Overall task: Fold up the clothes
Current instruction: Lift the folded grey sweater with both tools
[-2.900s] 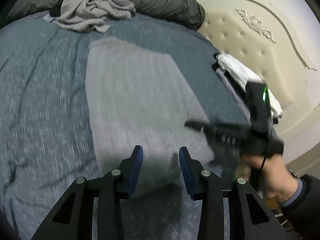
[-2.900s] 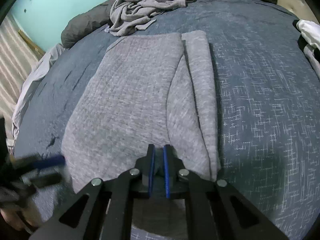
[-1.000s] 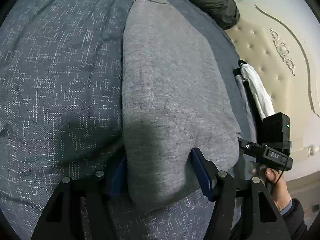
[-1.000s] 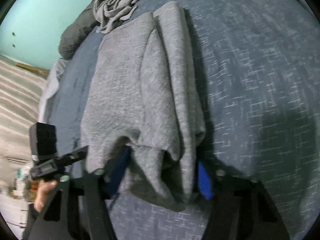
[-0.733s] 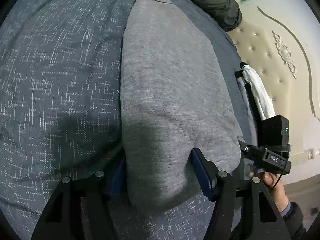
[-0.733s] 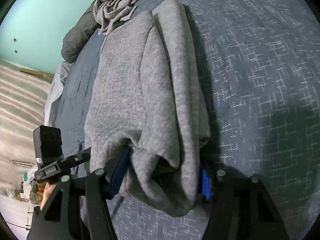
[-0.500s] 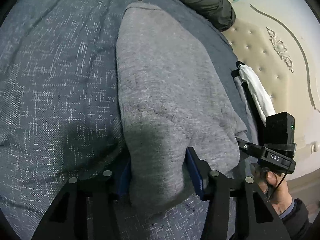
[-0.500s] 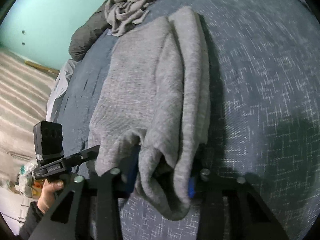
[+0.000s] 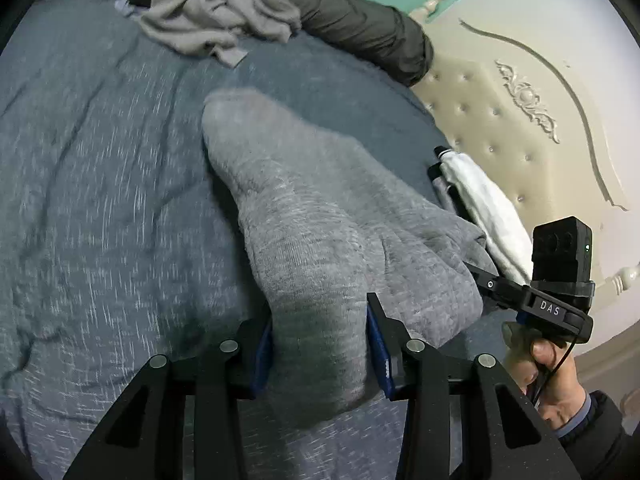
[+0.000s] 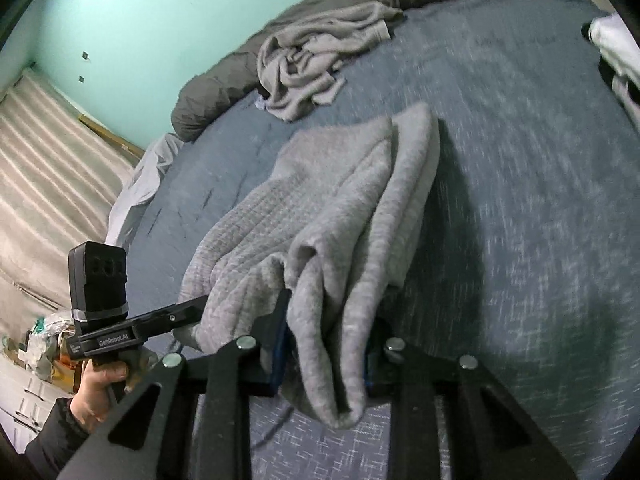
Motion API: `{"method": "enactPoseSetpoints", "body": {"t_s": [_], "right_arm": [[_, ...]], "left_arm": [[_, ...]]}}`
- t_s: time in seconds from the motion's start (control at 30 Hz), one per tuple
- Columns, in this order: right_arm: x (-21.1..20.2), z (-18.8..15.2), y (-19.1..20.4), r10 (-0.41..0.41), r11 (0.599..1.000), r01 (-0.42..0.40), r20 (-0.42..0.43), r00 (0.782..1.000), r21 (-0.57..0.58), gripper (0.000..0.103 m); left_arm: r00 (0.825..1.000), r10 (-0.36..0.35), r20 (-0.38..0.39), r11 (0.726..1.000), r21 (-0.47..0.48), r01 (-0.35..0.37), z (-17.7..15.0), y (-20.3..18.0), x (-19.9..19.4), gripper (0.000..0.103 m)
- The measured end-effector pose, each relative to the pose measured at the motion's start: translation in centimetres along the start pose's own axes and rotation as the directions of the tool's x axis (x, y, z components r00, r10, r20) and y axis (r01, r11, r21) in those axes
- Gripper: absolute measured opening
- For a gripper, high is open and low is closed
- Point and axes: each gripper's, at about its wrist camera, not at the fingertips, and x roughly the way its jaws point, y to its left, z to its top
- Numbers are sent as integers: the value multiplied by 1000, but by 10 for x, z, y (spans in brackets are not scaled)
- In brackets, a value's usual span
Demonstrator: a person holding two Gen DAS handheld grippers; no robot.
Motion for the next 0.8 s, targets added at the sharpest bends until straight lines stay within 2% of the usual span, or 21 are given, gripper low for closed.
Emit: {"method": "enactPoseSetpoints", "body": {"t_s": [0.13, 0.4, 0.8], "right_arm": [[-23, 15, 9, 7, 1000, -6, 37, 999, -27, 26], [-75, 43, 24, 10, 997, -2, 106, 994, -78, 25], [-165, 79, 25, -20, 990, 49, 216, 976, -133, 25]], "left_arm": [[1000, -6, 26, 1000, 29, 6, 10, -15, -20, 44], [997, -12, 73, 995, 100, 5, 41, -72, -37, 44], [994, -60, 97, 980, 197, 40, 82, -168, -42, 44]]}}
